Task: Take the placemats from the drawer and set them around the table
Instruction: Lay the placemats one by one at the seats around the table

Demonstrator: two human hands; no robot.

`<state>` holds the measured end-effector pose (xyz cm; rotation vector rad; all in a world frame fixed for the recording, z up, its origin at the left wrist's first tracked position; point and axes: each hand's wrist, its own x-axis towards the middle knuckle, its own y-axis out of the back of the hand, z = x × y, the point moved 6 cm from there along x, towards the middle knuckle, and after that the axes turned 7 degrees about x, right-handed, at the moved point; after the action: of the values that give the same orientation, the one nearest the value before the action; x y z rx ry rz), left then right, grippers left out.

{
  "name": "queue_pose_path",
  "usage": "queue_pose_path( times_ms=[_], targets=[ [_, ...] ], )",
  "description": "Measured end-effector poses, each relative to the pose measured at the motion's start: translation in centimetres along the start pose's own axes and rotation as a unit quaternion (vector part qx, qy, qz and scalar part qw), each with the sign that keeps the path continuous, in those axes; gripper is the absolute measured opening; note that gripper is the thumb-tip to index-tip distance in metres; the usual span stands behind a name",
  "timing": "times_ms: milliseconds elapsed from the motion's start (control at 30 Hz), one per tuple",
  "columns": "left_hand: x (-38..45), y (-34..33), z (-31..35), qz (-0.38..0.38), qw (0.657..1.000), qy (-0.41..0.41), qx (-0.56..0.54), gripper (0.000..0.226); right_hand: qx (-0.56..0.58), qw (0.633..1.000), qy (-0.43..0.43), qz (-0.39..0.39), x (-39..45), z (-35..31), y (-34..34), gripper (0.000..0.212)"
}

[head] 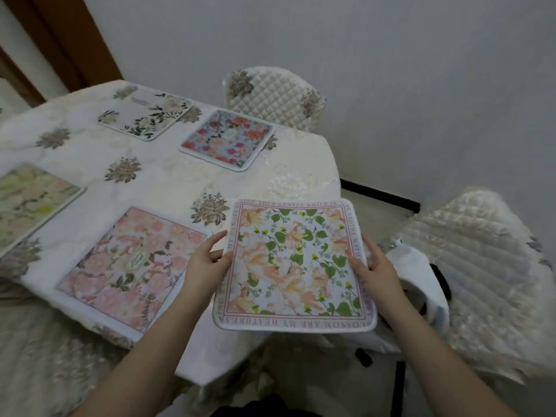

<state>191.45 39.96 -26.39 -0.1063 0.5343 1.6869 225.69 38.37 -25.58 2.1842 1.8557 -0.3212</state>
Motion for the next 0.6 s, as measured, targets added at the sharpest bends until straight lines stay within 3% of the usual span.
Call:
queue_pose_path(
  times_ms=[400, 600],
  targets=[
    [5.0, 1.8, -1.2, 0.063, 0.997, 0.044, -0.031, 0.044, -0.120, 0.991, -0.019, -0.063, 12.7, -1.9, -4.8, 0.066],
    [5.9, -1.1, -2.8, 0.084, 0.988, 0.108, -0.066, 0.036, -0.196, 0.975, 0.001, -0.101, 18.8, -3.5, -5.9, 0.033]
  ],
)
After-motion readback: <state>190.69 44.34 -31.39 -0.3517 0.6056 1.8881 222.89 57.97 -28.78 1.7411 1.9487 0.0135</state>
